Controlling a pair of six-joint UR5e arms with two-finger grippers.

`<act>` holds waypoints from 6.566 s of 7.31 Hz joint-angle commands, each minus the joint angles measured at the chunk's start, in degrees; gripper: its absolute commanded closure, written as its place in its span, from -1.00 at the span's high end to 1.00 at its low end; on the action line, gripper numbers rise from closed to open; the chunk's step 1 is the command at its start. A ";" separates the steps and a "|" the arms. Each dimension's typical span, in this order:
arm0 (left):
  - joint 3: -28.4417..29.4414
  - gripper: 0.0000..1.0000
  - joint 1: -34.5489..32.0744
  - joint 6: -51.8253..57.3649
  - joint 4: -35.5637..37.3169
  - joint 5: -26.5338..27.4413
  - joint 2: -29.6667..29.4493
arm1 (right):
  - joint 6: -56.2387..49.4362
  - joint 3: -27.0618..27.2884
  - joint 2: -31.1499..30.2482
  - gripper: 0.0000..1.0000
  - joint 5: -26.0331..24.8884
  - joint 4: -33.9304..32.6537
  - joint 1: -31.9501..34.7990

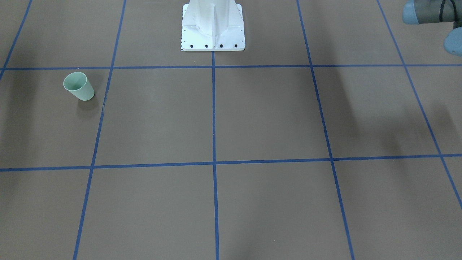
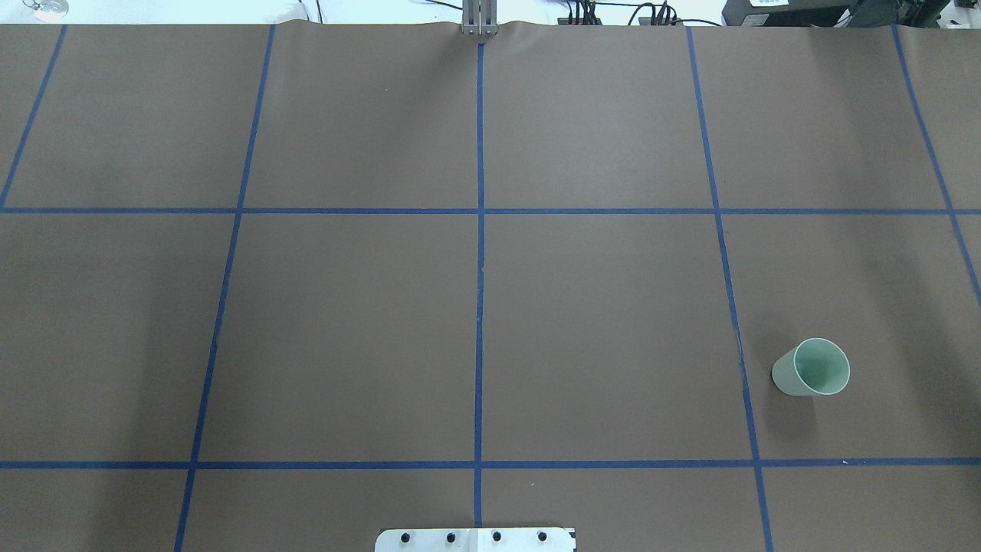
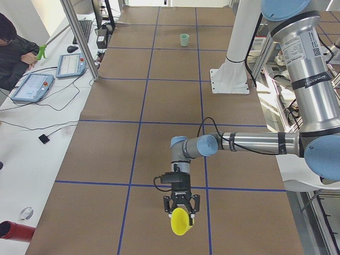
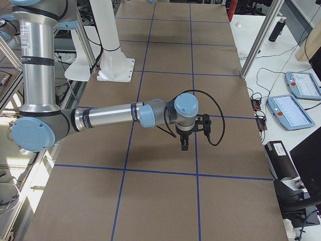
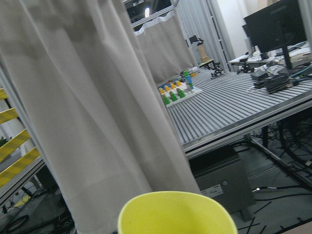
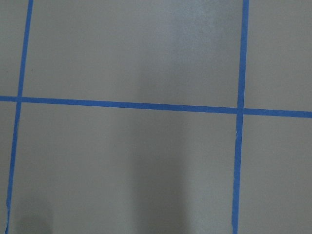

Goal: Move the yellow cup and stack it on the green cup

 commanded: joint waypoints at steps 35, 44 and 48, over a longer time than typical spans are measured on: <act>14.54 -1.00 29.24 56.90 -89.57 -54.23 -48.53 | 59.83 -7.02 36.34 0.90 0.16 32.40 -40.77; 14.80 -1.00 29.33 56.90 -89.57 -53.97 -48.62 | 59.74 -6.84 35.54 0.70 2.46 32.41 -42.78; 14.80 -1.00 29.59 56.90 -89.57 -53.97 -48.89 | 59.74 -6.75 35.63 0.48 2.37 32.41 -43.58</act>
